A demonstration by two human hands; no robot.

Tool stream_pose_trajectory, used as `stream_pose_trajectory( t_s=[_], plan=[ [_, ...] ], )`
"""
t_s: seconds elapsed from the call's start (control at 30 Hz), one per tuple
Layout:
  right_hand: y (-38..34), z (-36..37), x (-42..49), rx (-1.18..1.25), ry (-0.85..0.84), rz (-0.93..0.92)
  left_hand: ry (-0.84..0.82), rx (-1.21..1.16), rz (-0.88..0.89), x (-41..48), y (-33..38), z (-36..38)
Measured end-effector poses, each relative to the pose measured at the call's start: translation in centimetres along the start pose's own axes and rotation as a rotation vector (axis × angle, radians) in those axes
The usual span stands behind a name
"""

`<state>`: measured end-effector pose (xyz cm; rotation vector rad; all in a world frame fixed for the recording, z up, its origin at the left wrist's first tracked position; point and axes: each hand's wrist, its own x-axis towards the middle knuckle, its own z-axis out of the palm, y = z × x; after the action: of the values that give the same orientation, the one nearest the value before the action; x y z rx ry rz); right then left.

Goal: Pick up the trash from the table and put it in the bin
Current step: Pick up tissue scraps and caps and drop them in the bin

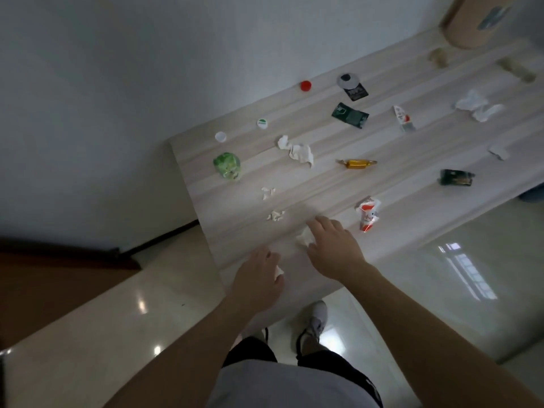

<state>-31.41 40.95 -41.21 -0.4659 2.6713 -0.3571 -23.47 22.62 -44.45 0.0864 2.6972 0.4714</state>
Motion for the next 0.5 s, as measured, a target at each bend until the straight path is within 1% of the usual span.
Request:
stream_pose_trajectory(
  t_s=[0.13,0.27,0.37,0.5],
  plan=[
    [-0.8,2.4,1.3,0.015,-0.058,-0.017,0.005,-0.013,0.052,0.2,-1.8,2.2],
    [-1.2,4.6,2.0,0.005,-0.130,0.023,0.018,-0.070,0.071,0.9,-2.8,2.6],
    [-1.3,5.8,2.3,-0.001,-0.085,0.055,-0.011,-0.129,0.078,1.5,-3.6,2.3],
    [-1.5,6.7,2.5,0.073,-0.039,0.109,-0.036,-0.207,0.095,2.6,-4.5,2.0]
  ],
)
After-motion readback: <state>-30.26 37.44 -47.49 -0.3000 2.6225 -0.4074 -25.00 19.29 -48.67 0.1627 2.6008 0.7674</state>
